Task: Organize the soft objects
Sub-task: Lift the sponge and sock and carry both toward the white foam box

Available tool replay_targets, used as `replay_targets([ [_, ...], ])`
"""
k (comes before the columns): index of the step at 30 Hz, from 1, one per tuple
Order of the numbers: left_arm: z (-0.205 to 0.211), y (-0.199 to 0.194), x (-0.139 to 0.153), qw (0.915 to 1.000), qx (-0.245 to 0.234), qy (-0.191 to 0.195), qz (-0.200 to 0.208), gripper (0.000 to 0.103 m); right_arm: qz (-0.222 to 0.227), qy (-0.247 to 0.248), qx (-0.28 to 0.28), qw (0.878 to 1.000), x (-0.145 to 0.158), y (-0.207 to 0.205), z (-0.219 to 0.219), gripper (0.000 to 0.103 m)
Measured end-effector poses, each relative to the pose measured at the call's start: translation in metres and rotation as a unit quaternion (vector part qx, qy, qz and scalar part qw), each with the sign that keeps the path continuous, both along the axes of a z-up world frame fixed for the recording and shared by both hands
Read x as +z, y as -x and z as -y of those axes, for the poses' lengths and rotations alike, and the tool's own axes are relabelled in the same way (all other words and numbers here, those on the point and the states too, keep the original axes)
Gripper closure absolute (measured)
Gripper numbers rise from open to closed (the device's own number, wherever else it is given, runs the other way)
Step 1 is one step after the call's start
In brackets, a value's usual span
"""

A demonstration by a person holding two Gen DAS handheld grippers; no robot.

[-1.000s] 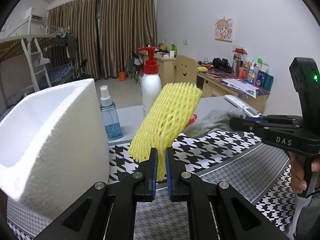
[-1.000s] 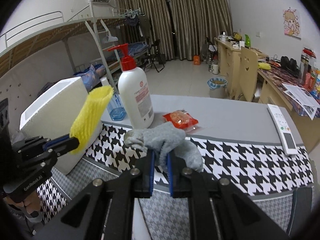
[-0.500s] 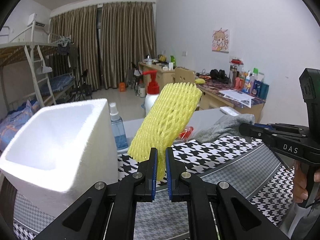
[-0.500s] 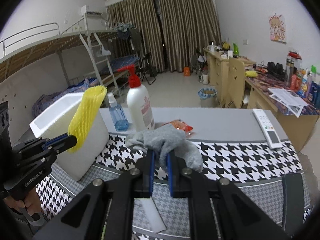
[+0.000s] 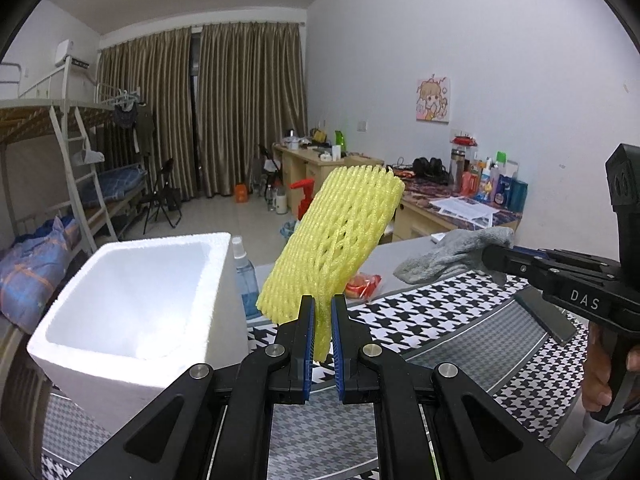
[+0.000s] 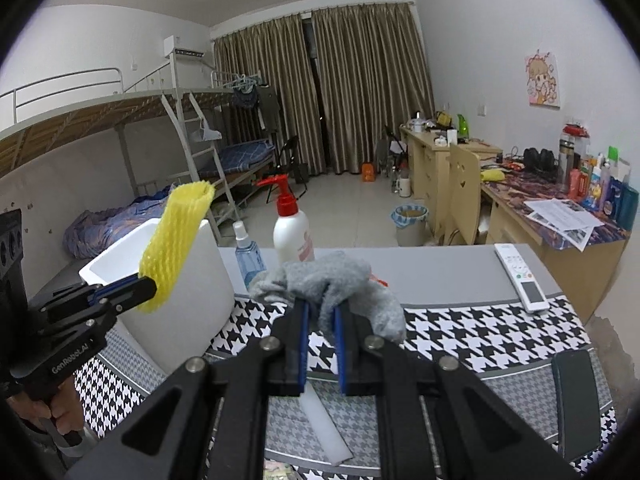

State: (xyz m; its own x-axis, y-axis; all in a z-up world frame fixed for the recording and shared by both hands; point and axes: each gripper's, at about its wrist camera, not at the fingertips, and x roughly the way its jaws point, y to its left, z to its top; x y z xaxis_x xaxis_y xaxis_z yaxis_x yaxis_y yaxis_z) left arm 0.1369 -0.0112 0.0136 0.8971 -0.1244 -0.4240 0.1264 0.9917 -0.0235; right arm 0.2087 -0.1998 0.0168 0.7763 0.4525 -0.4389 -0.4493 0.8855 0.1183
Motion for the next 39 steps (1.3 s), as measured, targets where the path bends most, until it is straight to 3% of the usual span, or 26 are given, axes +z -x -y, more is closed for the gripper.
replay_targets([
  [14,-0.015,0.003,0.014,0.9996,-0.013,0.022,0.008,0.094,0.026,-0.015,-0.011,0.999,0.015,0.015,-0.005,0.089],
  [39,-0.043,0.007,0.033,0.9986,0.033,0.008,0.039,0.094,0.049,-0.027,0.026,0.998,0.034,0.017,-0.041,0.089],
])
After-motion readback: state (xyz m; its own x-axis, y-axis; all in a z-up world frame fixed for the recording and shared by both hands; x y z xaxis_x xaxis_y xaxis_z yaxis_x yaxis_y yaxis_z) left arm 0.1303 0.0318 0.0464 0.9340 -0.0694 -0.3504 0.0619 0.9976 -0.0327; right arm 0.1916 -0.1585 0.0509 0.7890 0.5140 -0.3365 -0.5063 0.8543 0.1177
